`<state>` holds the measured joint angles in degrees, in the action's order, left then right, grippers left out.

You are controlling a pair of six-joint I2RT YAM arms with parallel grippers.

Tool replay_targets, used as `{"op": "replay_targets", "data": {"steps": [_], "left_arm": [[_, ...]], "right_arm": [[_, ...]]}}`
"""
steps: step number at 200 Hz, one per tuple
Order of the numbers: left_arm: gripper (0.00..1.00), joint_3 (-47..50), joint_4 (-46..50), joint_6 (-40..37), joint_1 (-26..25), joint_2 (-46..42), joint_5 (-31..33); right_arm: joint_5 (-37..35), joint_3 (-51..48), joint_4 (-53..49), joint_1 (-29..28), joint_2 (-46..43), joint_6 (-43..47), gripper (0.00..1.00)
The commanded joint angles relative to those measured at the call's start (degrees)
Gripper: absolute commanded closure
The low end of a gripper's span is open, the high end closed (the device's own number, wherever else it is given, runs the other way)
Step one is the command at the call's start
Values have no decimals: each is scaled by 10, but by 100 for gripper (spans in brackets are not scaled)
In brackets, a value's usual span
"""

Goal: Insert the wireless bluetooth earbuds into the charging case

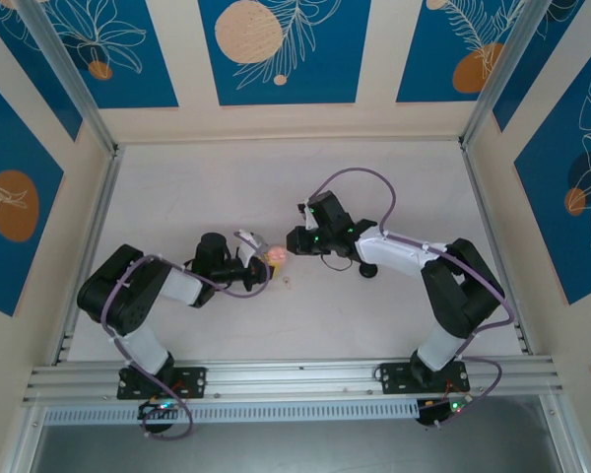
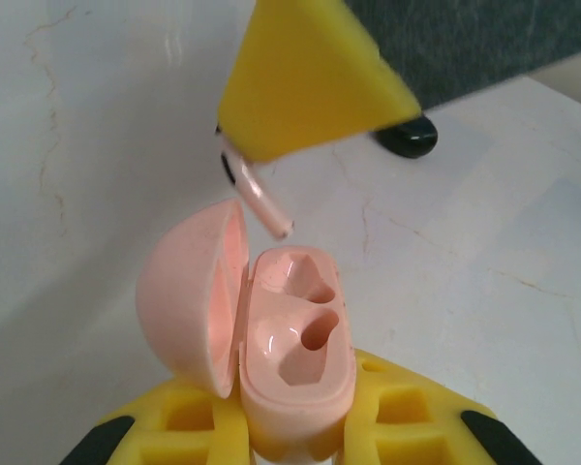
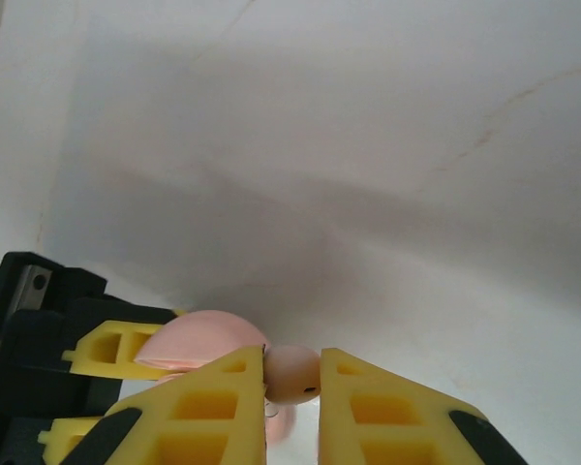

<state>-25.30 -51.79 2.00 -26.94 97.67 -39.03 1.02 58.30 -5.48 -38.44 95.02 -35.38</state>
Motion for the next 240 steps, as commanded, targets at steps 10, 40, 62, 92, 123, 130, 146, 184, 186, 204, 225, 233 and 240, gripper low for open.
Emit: {"op": "replay_targets", "data": {"steps": [10, 40, 62, 92, 123, 130, 146, 184, 186, 204, 225, 233, 240], "left_arm": [[84, -7, -59, 17, -7, 9, -21], [84, -7, -66, 29, -7, 9, -15], [84, -7, -75, 34, -7, 10, -18], [84, -5, -86, 42, -6, 8, -18], [84, -6, -96, 52, -7, 8, -16], [84, -6, -99, 53, -7, 8, -15], [84, -6, -102, 57, -7, 6, -15], [84, -8, -110, 65, -6, 2, -13], [84, -8, -109, 66, -6, 2, -12], [84, -8, -107, 66, -5, 2, -8], [84, -9, -105, 64, -5, 2, -5], [84, -9, -106, 64, -6, 2, -5], [84, -9, -106, 65, -6, 2, -6]], "right_arm": [[-16, -19, 38, -14, -34, 14, 84], [-26, -38, 51, -25, -51, 10, 84], [-29, -43, 59, -30, -56, 9, 84], [-30, -43, 64, -37, -56, 13, 84], [-29, -44, 69, -41, -56, 14, 84], [-29, -44, 68, -43, -56, 15, 84], [-35, -46, 65, -44, -55, 15, 84], [-56, -48, 55, -50, -58, 29, 84], [-57, -49, 55, -51, -59, 30, 84], [-66, -52, 52, -55, -66, 42, 84], [-73, -61, 53, -59, -77, 53, 84], [-75, -65, 53, -59, -81, 57, 84], [-76, -67, 53, -61, -84, 60, 84]]}}
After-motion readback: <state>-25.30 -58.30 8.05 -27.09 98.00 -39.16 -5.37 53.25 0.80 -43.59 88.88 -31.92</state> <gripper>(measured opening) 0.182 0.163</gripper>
